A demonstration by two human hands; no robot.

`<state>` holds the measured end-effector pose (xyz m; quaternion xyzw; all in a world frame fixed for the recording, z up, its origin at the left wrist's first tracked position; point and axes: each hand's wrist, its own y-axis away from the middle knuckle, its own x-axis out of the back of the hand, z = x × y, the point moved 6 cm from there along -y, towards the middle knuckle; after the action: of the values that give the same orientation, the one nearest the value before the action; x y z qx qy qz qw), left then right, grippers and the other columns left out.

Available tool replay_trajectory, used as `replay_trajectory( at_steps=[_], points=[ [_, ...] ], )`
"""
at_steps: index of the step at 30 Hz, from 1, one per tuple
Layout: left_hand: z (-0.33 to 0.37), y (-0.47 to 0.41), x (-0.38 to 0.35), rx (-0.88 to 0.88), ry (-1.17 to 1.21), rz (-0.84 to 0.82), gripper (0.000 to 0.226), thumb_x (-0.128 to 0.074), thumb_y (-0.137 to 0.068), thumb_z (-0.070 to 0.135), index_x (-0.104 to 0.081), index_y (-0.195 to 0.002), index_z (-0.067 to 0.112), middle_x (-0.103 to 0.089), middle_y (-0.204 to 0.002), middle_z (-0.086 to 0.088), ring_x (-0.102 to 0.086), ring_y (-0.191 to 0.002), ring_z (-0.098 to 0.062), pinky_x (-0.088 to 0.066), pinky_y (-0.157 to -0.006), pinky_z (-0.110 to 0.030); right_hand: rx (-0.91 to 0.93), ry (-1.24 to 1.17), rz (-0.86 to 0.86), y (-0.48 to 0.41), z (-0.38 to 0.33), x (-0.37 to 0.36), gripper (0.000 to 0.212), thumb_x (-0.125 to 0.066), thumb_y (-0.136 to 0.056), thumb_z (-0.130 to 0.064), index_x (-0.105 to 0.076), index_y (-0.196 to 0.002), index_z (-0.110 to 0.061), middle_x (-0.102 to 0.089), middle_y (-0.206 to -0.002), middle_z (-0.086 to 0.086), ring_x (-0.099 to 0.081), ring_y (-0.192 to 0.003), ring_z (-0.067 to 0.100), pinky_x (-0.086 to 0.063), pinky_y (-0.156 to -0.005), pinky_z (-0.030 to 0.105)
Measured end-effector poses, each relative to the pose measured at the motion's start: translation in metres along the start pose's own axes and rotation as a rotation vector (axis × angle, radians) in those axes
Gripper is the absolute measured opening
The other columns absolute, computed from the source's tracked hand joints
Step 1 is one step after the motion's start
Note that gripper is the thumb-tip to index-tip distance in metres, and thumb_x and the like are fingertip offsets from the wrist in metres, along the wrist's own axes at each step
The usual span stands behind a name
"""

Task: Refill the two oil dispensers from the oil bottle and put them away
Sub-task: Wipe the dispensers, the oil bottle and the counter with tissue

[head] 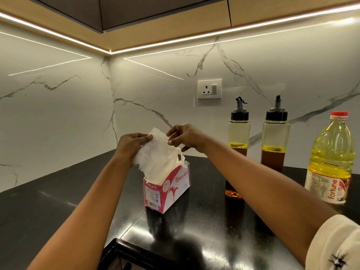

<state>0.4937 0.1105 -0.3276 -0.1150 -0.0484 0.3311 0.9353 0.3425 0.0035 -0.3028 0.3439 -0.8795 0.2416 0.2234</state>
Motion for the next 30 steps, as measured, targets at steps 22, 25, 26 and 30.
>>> replay_trajectory(
  at_steps=[22, 25, 26, 30],
  points=[
    [-0.014, -0.005, 0.008, 0.062, 0.235, 0.053, 0.009, -0.073, -0.082, 0.010, -0.066, -0.086, 0.015, -0.067, -0.090, -0.006, -0.061, -0.076, -0.024, -0.053, -0.066, -0.035, -0.032, -0.299, 0.261, 0.008, 0.010, 0.030, 0.004, -0.058, -0.090, -0.003, -0.061, -0.093, -0.004, -0.063, -0.087, 0.012, -0.064, -0.071, 0.018, -0.057, -0.059, 0.024],
    [-0.012, -0.007, 0.017, 0.036, 0.258, 0.119, 0.011, -0.071, -0.082, 0.007, -0.065, -0.085, 0.016, -0.067, -0.090, -0.006, -0.061, -0.075, -0.024, -0.053, -0.068, -0.037, -0.158, -0.560, 0.369, 0.009, 0.022, 0.038, 0.010, -0.050, -0.095, -0.003, -0.054, -0.104, -0.002, -0.061, -0.097, 0.015, -0.064, -0.071, 0.020, -0.057, -0.057, 0.025],
    [-0.012, -0.007, 0.021, 0.033, 0.273, 0.138, 0.012, -0.071, -0.083, 0.007, -0.065, -0.085, 0.016, -0.067, -0.091, -0.006, -0.062, -0.075, -0.024, -0.054, -0.069, -0.038, -0.197, -0.649, 0.404, 0.009, 0.027, 0.039, 0.013, -0.047, -0.096, -0.003, -0.053, -0.107, -0.001, -0.060, -0.099, 0.016, -0.064, -0.072, 0.020, -0.058, -0.059, 0.026],
    [-0.006, -0.008, 0.036, -0.024, 0.309, 0.199, 0.013, -0.068, -0.085, 0.007, -0.063, -0.085, 0.020, -0.066, -0.090, -0.005, -0.062, -0.075, -0.023, -0.054, -0.068, -0.036, -0.295, -0.876, 0.497, 0.009, 0.037, 0.038, 0.020, -0.036, -0.091, 0.010, -0.055, -0.096, 0.004, -0.058, -0.085, 0.016, -0.062, -0.064, 0.022, -0.059, -0.060, 0.028]
  ],
)
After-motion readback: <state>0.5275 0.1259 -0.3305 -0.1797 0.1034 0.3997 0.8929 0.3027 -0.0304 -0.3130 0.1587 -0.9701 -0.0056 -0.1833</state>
